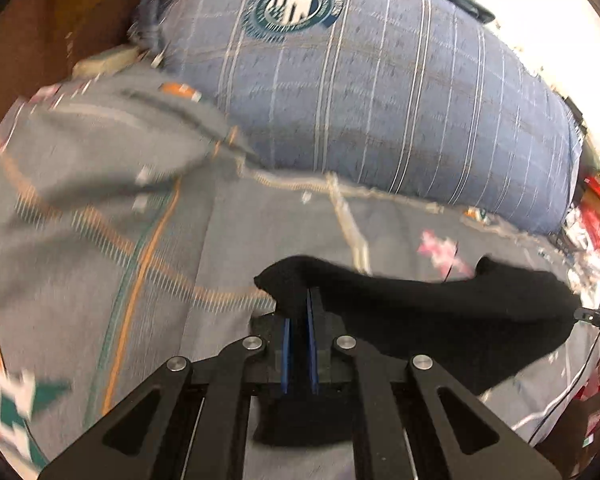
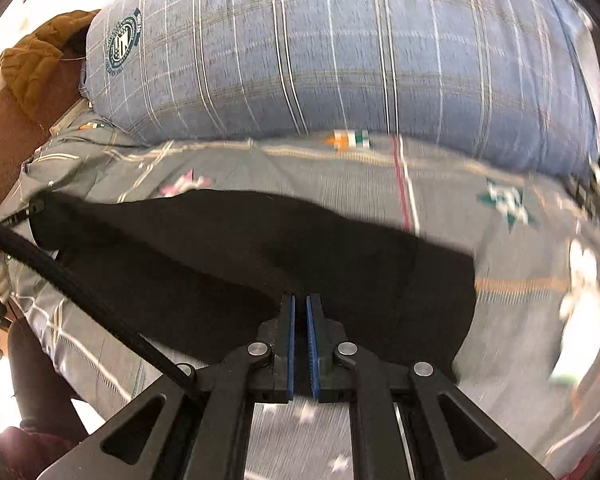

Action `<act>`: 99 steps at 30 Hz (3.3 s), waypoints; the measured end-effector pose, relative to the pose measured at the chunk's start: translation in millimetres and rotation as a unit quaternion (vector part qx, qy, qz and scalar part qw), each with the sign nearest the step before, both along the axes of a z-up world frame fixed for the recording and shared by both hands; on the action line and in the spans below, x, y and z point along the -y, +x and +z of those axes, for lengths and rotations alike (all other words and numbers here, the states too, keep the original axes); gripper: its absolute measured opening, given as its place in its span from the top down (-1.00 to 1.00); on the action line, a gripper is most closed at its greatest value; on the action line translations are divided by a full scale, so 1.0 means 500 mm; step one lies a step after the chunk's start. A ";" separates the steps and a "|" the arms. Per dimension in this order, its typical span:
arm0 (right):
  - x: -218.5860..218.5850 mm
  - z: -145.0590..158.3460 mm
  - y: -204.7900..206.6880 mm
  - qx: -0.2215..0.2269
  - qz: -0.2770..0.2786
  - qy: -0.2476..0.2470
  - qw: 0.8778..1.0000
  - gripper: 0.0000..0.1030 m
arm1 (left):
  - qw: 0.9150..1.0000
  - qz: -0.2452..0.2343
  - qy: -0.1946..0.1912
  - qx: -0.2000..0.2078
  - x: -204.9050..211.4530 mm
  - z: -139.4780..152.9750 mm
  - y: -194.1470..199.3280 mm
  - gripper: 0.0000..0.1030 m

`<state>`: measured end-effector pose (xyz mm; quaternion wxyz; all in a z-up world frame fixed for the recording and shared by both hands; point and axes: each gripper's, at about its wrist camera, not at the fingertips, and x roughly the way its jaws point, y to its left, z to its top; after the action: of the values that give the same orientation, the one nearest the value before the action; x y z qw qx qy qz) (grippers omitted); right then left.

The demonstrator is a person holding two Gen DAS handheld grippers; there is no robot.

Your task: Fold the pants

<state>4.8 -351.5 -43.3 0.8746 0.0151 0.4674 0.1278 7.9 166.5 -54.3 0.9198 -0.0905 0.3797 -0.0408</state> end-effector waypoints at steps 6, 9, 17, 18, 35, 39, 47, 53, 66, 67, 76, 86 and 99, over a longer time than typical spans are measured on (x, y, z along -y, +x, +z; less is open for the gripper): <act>0.013 -0.072 -0.068 -0.032 -0.020 0.008 0.999 0.88 | 0.999 0.004 -0.004 -0.038 0.003 -0.059 -0.083 0.74; 0.019 -0.090 -0.091 -0.041 -0.031 -0.003 0.999 0.88 | 0.999 0.027 0.004 -0.041 -0.008 -0.064 -0.123 0.74; -0.041 -0.027 -0.131 -0.008 -0.016 -0.044 0.999 0.73 | 0.989 0.107 -0.099 -0.023 -0.114 -0.049 -0.217 0.33; -0.082 -0.006 -0.122 0.005 0.009 -0.038 0.999 0.67 | 0.987 0.113 -0.112 -0.021 -0.122 -0.047 -0.218 0.33; -0.698 -0.089 0.116 -0.046 0.214 -0.065 0.974 0.26 | 0.974 0.165 -0.150 -0.028 -0.155 -0.054 -0.219 0.29; -0.677 -0.104 0.002 -0.065 0.266 -0.077 0.959 0.23 | 0.976 0.170 -0.132 -0.016 -0.175 -0.046 -0.235 0.26; -0.718 -0.048 -0.057 -0.026 0.338 -0.074 0.938 0.06 | 0.972 0.183 -0.147 -0.007 -0.201 -0.053 -0.234 0.25; -0.824 -0.091 -0.059 -0.038 0.388 -0.068 0.918 -0.07 | 0.973 0.183 -0.140 -0.008 -0.198 -0.051 -0.250 0.25; -0.831 0.014 0.020 -0.018 0.307 0.032 0.951 0.94 | 0.973 0.174 -0.153 0.011 -0.202 -0.034 -0.242 0.20; -0.843 0.019 0.044 -0.013 0.296 0.033 0.954 0.94 | 0.973 0.173 -0.153 0.010 -0.201 -0.035 -0.240 0.20; -0.903 -0.096 0.166 -0.091 0.241 0.045 0.965 0.77 | 0.975 0.165 -0.151 -0.003 -0.192 -0.039 -0.232 0.19; -0.514 -0.018 0.064 0.007 0.098 0.069 0.993 0.02 | 0.987 0.087 -0.137 -0.005 -0.084 -0.017 -0.165 0.11; 0.054 -0.089 -0.097 -0.013 -0.195 0.090 0.977 0.07 | 0.994 -0.047 -0.075 -0.066 0.196 -0.062 -0.061 0.07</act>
<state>-43.8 -378.7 -87.7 0.8718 0.1859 0.4531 -0.0041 -22.5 68.5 -85.1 0.8803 -0.1436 0.4395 -0.1062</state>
